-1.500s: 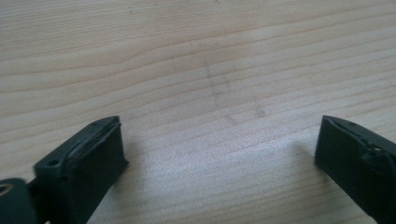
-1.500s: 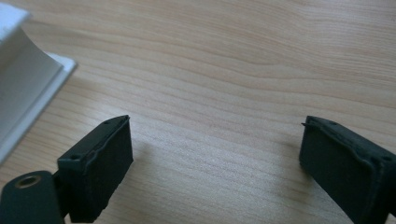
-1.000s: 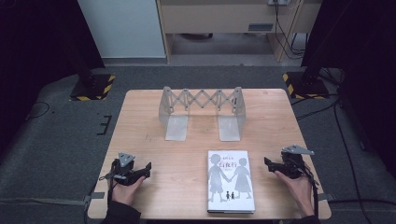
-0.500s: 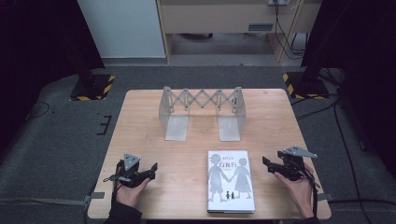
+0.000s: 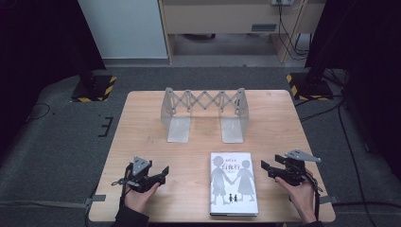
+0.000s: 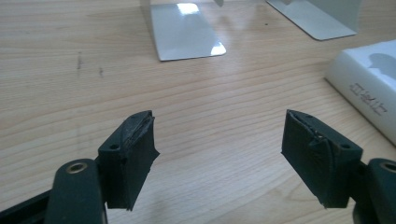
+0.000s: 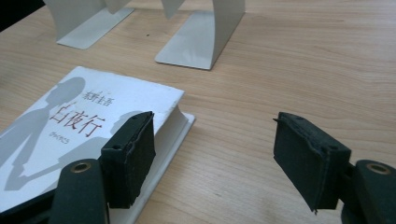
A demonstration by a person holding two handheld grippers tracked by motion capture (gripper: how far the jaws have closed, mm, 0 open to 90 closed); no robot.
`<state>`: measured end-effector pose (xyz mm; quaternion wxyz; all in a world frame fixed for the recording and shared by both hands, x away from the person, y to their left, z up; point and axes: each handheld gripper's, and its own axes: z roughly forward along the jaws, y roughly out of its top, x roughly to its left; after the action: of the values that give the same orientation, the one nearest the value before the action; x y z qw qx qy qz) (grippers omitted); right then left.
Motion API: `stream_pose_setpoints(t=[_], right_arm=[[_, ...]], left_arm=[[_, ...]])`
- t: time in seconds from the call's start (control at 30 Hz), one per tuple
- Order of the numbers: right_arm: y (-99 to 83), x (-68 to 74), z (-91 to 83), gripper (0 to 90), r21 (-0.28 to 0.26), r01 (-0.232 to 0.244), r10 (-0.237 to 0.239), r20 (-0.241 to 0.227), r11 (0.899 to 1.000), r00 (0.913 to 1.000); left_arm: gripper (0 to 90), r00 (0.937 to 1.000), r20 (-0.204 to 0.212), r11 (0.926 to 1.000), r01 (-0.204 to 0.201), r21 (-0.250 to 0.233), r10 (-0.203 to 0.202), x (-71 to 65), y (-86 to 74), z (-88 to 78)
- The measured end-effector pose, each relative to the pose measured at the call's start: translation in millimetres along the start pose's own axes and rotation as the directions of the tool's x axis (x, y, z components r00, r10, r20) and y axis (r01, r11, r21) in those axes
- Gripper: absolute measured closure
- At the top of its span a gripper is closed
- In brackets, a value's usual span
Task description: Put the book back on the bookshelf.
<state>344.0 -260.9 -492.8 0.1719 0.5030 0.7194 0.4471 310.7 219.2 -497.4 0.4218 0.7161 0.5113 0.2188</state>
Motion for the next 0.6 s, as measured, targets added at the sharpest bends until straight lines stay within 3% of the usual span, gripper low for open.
stream_pose_setpoints(t=[0.2, 0.6], right_arm=[[-2.3, 5.3, 2.9, 29.7, 0.009, -0.015, 0.016, -0.062, 1.0, 0.998], [-7.7, 19.4, 7.6, 31.5, 0.04, -0.01, 0.014, -0.114, 0.999, 0.9934]], left_arm=[[28.6, 0.9991, 0.04, 0.9999, -0.011, -0.009, 0.012, -11.7, 1.3, 0.3], [29.5, 0.9932, 0.108, 0.999, -0.043, -0.006, 0.044, -39.2, 5.8, 7.9]])
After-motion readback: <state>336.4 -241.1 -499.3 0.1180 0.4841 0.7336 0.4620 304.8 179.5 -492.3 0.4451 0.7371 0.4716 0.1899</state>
